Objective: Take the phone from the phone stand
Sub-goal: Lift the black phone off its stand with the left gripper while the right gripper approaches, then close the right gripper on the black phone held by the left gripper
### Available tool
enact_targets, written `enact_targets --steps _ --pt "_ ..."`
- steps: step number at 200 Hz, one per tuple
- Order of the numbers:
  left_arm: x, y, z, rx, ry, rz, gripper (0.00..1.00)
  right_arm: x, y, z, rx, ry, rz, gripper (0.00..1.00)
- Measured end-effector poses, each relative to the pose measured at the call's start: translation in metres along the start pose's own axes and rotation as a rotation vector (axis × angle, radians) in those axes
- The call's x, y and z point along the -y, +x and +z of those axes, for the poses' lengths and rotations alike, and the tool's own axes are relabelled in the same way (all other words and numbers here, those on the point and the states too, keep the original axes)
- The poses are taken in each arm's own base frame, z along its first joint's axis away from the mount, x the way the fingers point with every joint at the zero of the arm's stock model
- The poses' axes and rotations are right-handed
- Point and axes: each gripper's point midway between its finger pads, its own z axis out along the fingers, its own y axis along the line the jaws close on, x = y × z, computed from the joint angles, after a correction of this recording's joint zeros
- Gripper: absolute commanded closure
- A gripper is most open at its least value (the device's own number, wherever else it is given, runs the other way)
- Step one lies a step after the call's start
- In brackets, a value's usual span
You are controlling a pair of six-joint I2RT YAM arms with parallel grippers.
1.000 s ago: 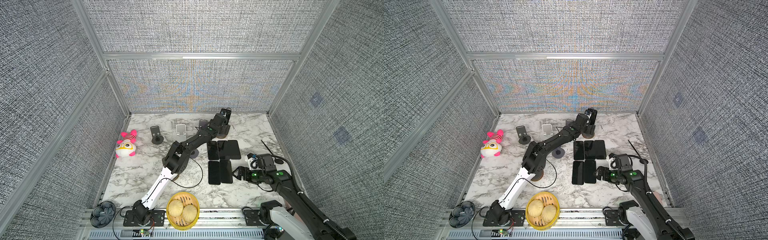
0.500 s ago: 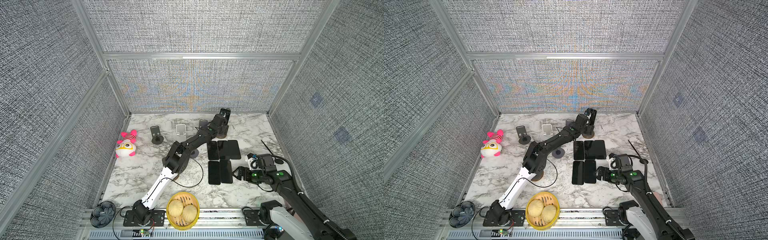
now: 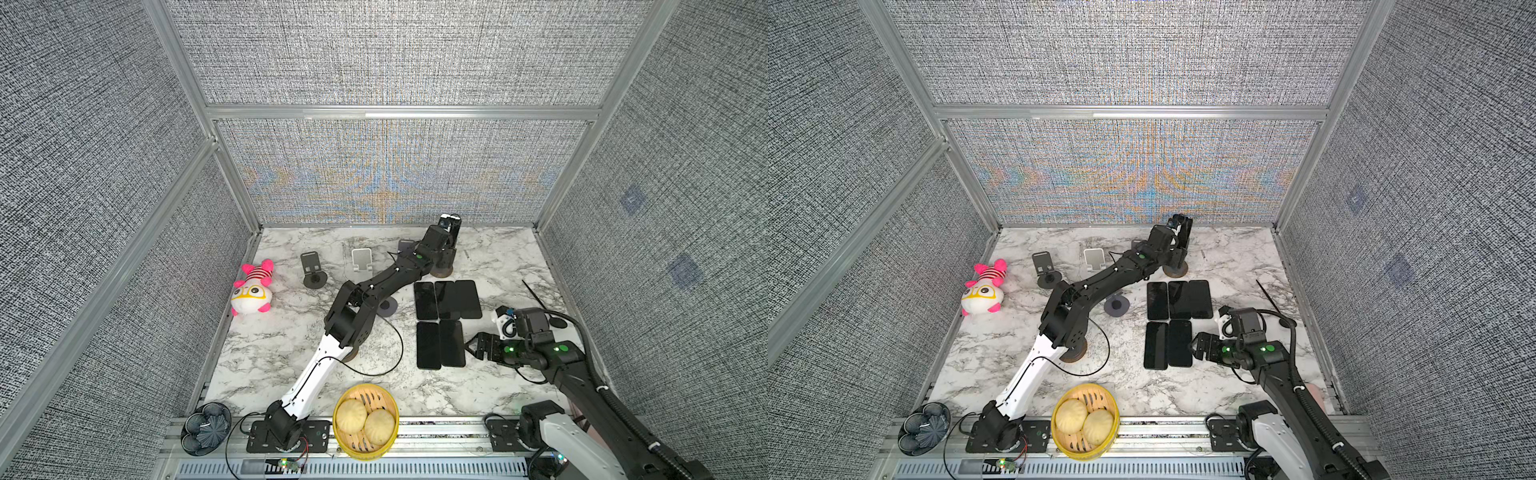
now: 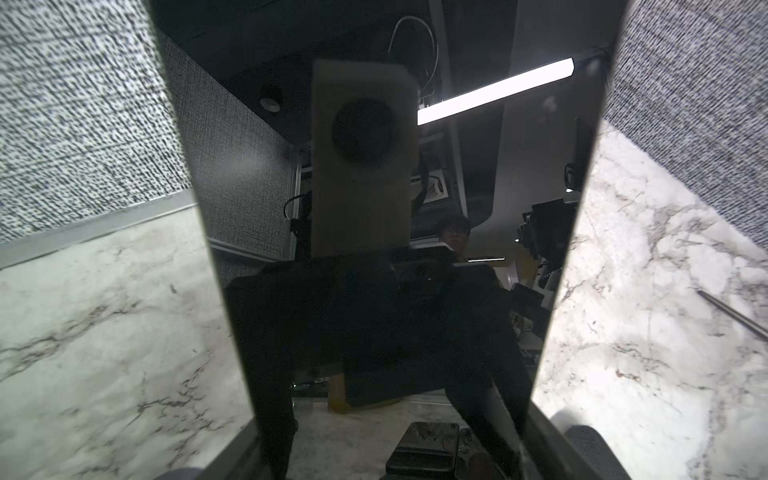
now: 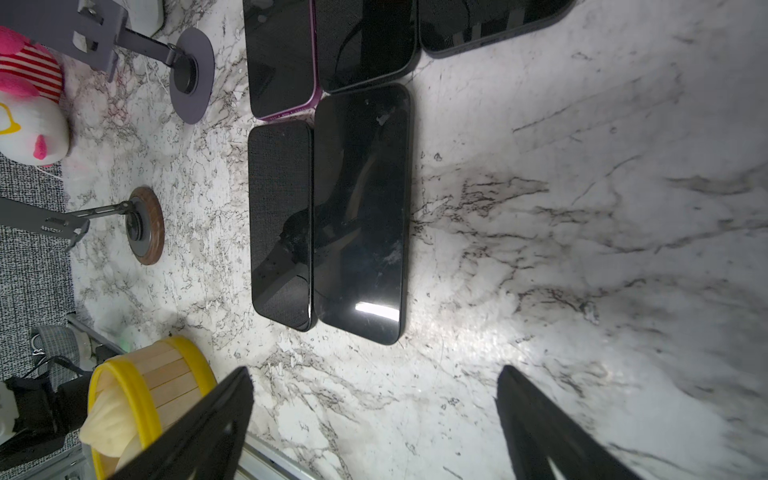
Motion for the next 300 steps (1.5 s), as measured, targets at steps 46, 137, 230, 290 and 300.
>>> enact_targets --steps 46,137,230,290,300 --pt "0.004 -0.009 -0.021 0.002 0.024 -0.001 0.31 -0.003 -0.007 -0.007 0.03 0.003 -0.009 0.08" --pt "0.017 -0.021 -0.124 -0.003 0.137 -0.03 0.32 -0.026 -0.043 -0.038 0.159 -0.026 -0.038 0.11" --pt "0.035 0.057 -0.213 -0.137 0.351 -0.152 0.38 -0.09 -0.071 -0.082 0.268 -0.225 -0.125 0.41" --pt "0.039 0.102 -0.249 -0.1 0.3 -0.225 0.41 -0.139 -0.068 -0.058 0.192 -0.312 -0.22 0.66" --pt "0.039 0.105 -0.251 -0.085 0.294 -0.232 0.42 -0.147 -0.072 -0.056 0.196 -0.325 -0.235 0.7"
